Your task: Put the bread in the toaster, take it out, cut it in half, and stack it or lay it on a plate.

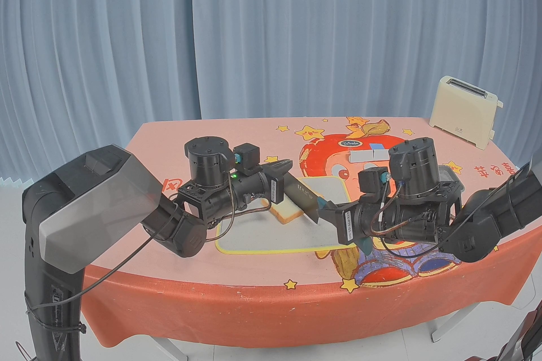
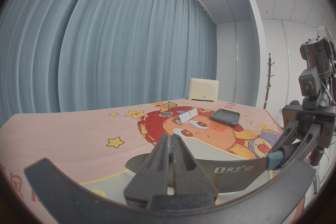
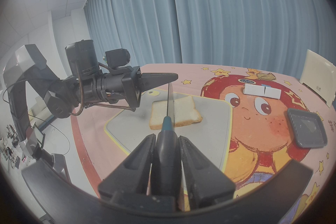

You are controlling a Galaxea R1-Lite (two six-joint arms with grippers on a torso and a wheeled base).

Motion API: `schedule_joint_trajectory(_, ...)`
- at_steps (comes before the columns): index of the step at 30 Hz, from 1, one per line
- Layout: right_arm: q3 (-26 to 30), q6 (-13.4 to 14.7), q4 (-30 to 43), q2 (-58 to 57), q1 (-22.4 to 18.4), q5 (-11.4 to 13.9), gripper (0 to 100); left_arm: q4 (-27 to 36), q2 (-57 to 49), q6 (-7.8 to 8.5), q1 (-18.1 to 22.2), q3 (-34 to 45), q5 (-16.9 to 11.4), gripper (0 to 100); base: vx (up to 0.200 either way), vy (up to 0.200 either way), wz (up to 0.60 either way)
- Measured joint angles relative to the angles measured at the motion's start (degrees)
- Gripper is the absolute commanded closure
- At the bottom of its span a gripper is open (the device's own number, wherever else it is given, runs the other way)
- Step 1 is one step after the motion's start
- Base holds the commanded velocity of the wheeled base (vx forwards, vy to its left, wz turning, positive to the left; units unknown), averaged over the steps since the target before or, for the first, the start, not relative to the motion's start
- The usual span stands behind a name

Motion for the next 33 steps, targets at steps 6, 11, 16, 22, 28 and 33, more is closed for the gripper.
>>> schedule_joint_trajectory(6, -0.15, 0.0, 0.0, 0.02, 0.0, 0.0, 100, -1.62, 0.98, 0.2, 0.0, 0.39, 0.02, 100, 0.0, 0.0, 0.0)
schedule_joint_trajectory(11, -0.22, 0.01, -0.07, 0.0, -0.05, 0.05, 100, -3.1, 2.24, 0.29, -0.11, 0.63, 0.02, 100, 0.0, 0.0, 0.0)
schedule_joint_trajectory(16, -0.34, 0.06, -0.1, 0.09, 0.0, 0.05, 100, -3.18, 2.66, 0.29, -0.13, 0.8, 0.04, 100, 0.0, 0.0, 0.0)
schedule_joint_trajectory(22, -0.39, 0.04, -0.13, 0.22, 0.0, 0.05, 100, -2.9, 2.82, 0.4, -0.16, 1.0, 0.06, 100, 0.0, 0.0, 0.0)
schedule_joint_trajectory(28, -0.37, 0.01, -0.16, 0.57, 0.0, 0.0, 100, -2.88, 2.84, 0.46, -0.18, 1.61, 0.11, 100, 0.0, 0.0, 0.0)
schedule_joint_trajectory(33, -0.26, -0.07, -0.21, 0.88, -0.06, -0.04, 100, -2.9, 2.84, 0.51, -0.27, 1.99, 0.13, 100, 0.0, 0.0, 0.0)
